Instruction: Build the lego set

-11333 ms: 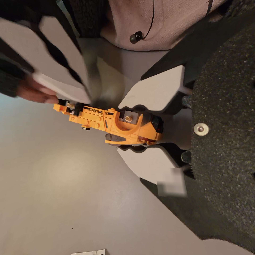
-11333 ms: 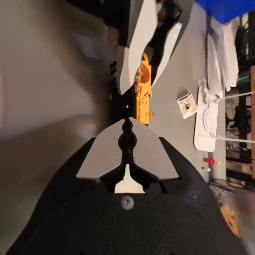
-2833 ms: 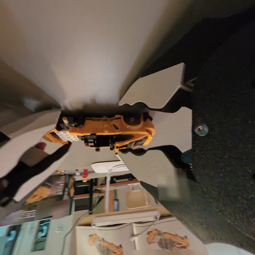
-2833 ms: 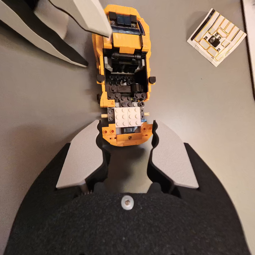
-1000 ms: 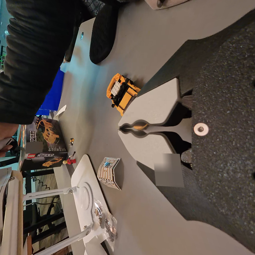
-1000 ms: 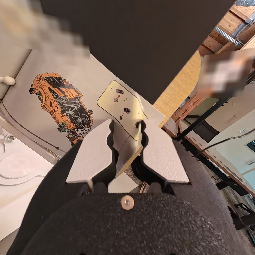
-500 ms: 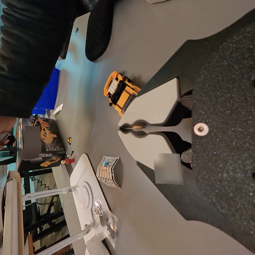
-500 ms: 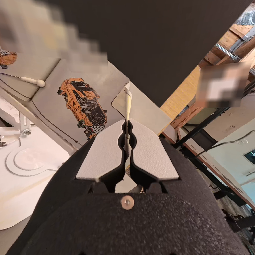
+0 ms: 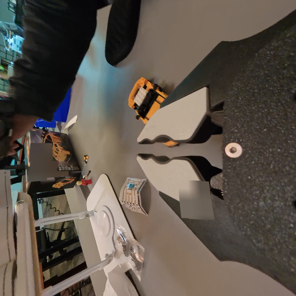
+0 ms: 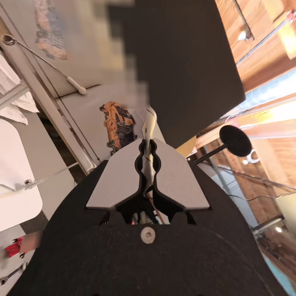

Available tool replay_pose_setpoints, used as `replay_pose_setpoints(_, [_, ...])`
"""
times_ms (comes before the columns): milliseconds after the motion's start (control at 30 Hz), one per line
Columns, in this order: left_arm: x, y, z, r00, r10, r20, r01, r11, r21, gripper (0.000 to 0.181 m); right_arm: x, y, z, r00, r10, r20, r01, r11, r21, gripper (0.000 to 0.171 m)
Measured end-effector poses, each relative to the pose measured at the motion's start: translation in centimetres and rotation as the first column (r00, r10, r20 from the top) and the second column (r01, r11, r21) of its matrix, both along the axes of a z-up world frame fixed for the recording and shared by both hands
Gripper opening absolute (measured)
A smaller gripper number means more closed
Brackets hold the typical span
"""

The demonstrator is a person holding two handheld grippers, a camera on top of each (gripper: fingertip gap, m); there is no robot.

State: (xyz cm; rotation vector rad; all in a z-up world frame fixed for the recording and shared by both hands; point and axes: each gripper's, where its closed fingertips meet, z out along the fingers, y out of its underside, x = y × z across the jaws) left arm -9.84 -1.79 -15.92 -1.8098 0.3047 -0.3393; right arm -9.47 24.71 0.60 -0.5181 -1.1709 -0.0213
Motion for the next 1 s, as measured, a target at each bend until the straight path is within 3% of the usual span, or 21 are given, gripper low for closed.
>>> replay_pose_setpoints(133, [1.0,3.2,4.8,0.997,-0.028,0.073,0.025,0.999,0.036,0.016,-0.2,-1.7,-0.2,1.0,0.014,0.002,-0.015,0.999,0.043,0.006])
replay_pose_setpoints(300, [1.1,10.7,12.8,0.953,-0.034,0.302,0.011,0.997,0.078,0.024,-0.4,-3.6,-0.2,0.999,0.032,-0.005,-0.032,0.996,0.084,0.006])
replay_pose_setpoints(433, [-0.7,17.5,16.0,0.853,-0.011,0.522,-0.008,0.999,0.035,0.035,-0.8,-4.4,-0.5,0.999,0.033,0.005,-0.033,0.996,0.086,0.006])
replay_pose_setpoints(533, [-1.1,20.7,17.1,0.748,-0.052,0.662,0.053,0.998,0.019,0.031,-1.0,-4.8,-0.8,0.999,0.041,0.017,-0.042,0.996,0.083,0.006])
replay_pose_setpoints(667, [-1.0,21.9,17.0,0.75,-0.071,0.657,0.074,0.997,0.023,0.0,-0.8,-5.5,-1.2,0.997,0.063,0.039,-0.066,0.995,0.073,0.013])
replay_pose_setpoints(867, [-1.3,21.1,17.3,0.759,-0.088,0.645,0.074,0.996,0.049,0.0,1.7,-5.8,-1.7,0.99,0.14,0.017,-0.134,0.971,-0.198,0.038])
replay_pose_setpoints(933, [-1.2,21.0,17.3,0.758,-0.092,0.646,0.075,0.996,0.054,0.0,2.0,-5.2,-2.4,0.991,0.129,0.03,-0.119,0.967,-0.227,0.037])
replay_pose_setpoints(1000, [-1.2,20.9,17.4,0.763,-0.089,0.64,0.07,0.996,0.055,0.0,2.3,-4.7,-2.6,0.996,0.089,0.018,-0.084,0.979,-0.185,0.019])
